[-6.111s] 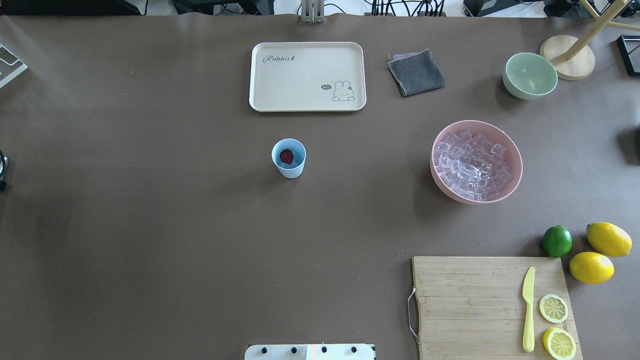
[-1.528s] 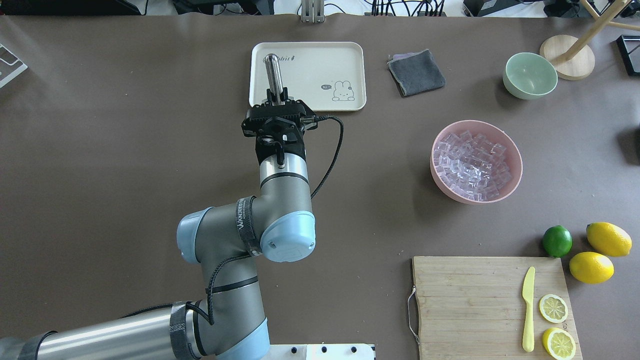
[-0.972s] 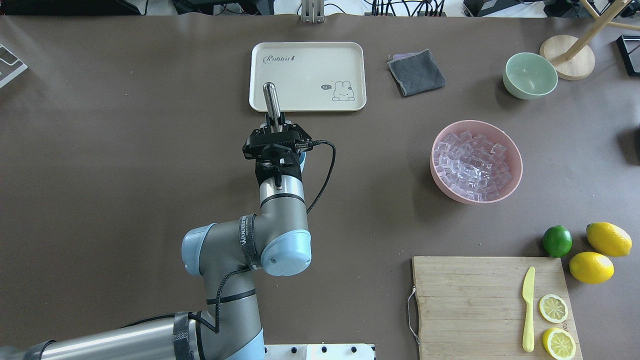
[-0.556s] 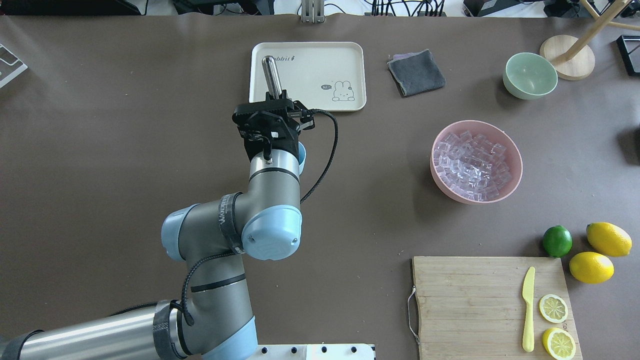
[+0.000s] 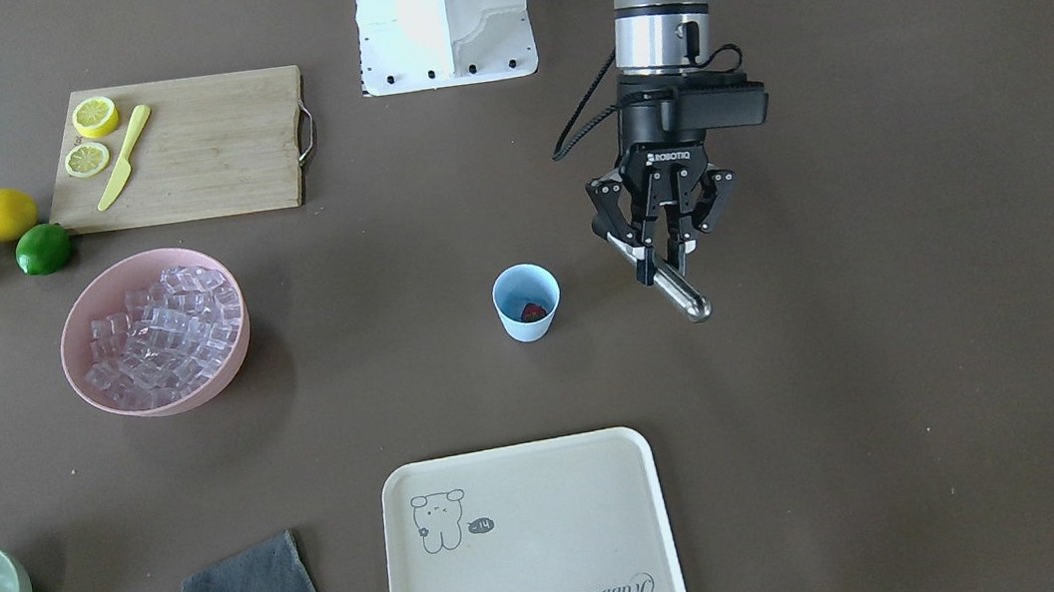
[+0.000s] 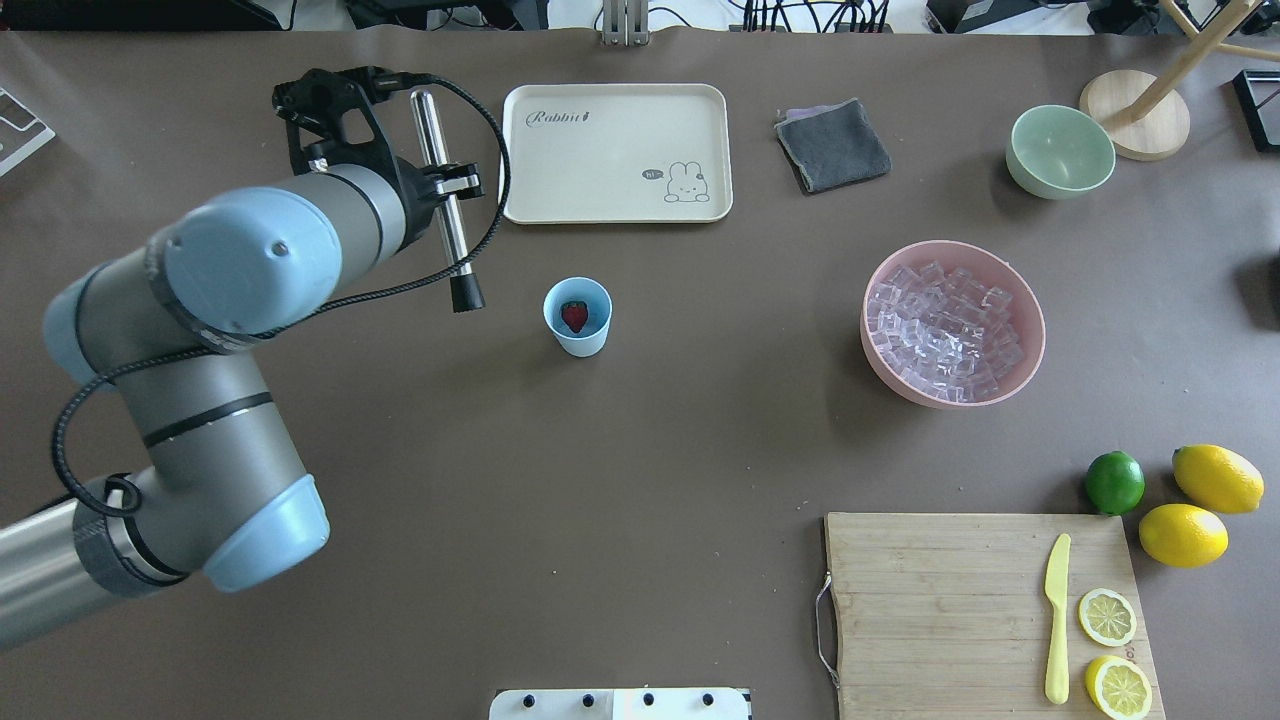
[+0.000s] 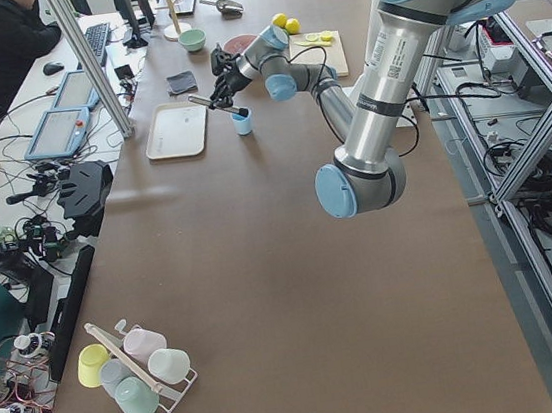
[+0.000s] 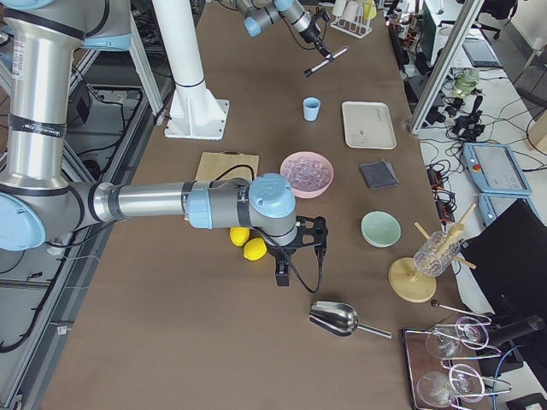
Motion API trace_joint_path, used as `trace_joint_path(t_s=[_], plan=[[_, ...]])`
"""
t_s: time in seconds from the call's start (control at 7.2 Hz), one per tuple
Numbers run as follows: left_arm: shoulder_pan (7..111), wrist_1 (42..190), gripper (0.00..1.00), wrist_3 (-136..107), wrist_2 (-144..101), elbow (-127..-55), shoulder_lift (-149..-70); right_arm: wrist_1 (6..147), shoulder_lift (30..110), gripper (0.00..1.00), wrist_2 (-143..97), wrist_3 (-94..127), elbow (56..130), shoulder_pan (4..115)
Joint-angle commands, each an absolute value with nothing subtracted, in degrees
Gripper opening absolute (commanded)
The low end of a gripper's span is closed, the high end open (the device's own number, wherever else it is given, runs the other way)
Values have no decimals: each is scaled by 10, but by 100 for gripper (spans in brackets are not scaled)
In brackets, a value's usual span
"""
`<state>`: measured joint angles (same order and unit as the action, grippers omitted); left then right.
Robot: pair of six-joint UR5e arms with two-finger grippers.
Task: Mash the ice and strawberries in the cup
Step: 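Lift the metal rod out and carry it back with the left gripper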
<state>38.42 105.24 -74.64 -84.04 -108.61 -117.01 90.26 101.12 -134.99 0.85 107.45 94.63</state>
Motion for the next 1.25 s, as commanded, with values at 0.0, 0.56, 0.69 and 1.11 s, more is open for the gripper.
trace_joint_path(t_s=[0.0,0.56,0.69,1.11], plan=[[486,1053,23,-691,-1093,-1045,-1081,903,1011,100,-1350,4,1076,946],[607,1123,24,-362,-1197,-928,-918,903,1017,100,-1348,-14,1078,947],[623,1175,24,-346,-1203,-882,-901,903,1018,100,-1348,-14,1078,948],[627,1238,27,-347,-1200,-822,-905,903,1018,100,-1347,-14,1078,948]])
